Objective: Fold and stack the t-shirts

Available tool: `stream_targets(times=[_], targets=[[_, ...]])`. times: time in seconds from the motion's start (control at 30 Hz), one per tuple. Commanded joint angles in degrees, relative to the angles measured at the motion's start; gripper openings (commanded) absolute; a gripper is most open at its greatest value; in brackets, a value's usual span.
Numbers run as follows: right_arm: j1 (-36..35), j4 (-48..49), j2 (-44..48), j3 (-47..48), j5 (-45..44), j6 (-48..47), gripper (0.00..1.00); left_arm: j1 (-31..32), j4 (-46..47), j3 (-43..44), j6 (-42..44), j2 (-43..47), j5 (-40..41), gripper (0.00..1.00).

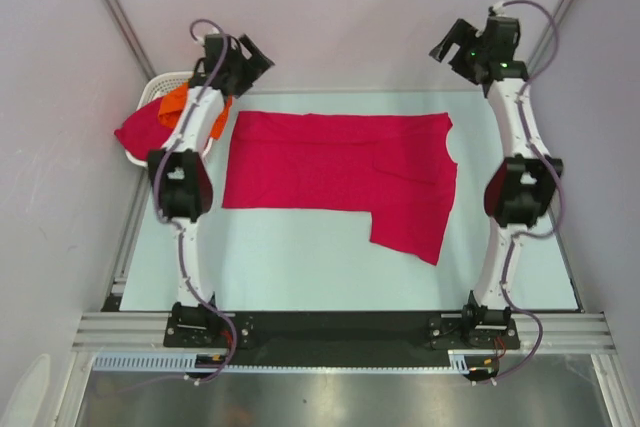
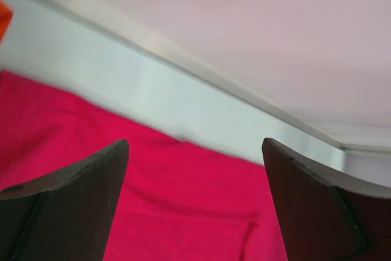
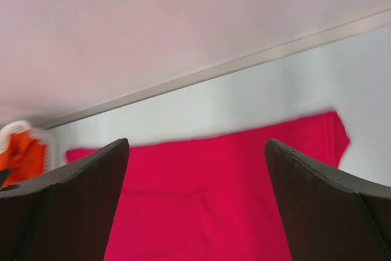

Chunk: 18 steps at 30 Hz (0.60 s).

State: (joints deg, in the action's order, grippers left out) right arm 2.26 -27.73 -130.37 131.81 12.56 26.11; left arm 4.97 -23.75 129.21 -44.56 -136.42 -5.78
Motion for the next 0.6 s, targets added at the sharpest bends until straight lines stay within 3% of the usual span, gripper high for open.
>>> stream_targets(times=[0.0, 0.03, 0.07, 0.13, 0.17, 0.2, 0.27, 0.4, 0.57], targets=[[0.2, -0.14, 23.54, -17.75, -0.95, 2.62, 1.0, 0.56, 1.42, -14.72, 7.1, 29.33, -4.59, 0.96], [0.2, 0.04, 30.54, -27.82, -1.22, 3.24, 1.0, 0.74, 1.42, -19.91, 7.37, 33.63, -3.98, 0.96], [0.2, -0.05, 34.09, -33.92, -1.65, 4.12, 1.0, 0.91, 0.73, -30.49, 7.38, 40.81, -3.1, 0.96], [0.2, -0.92, 44.77, -44.04, -1.92, 7.44, 1.0, 0.83, 0.11, -41.87, 6.07, 48.93, 0.84, 0.96], [0.11, -1.27, 47.98, -54.36, -1.49, 8.34, 1.0, 0.65, -1.03, -52.29, 5.28, 52.36, 2.69, 0.96], [0.02, -1.63, 51.84, -58.55, -1.31, 8.78, 1.0, -0.3, -1.65, -57.26, 3.53, 59.62, 4.36, 0.95], [-0.15, -5.22, 61.13, -69.6, -3.5, 10.27, 0.99, -2.24, -3.66, -70.06, 1.32, 66.07, 4.38, 0.94], [-0.24, -12.17, 72.69, -81.87, -5.69, 11.86, 1.0, -8.13, -5.69, -84.89, -3.51, 79.87, 2.43, 0.88], [0.02, -13.59, 78.07, -91.28, -3.34, 15.19, 1.0, -10.24, -2.19, -93.51, -5.37, 80.09, 4.28, 0.83]])
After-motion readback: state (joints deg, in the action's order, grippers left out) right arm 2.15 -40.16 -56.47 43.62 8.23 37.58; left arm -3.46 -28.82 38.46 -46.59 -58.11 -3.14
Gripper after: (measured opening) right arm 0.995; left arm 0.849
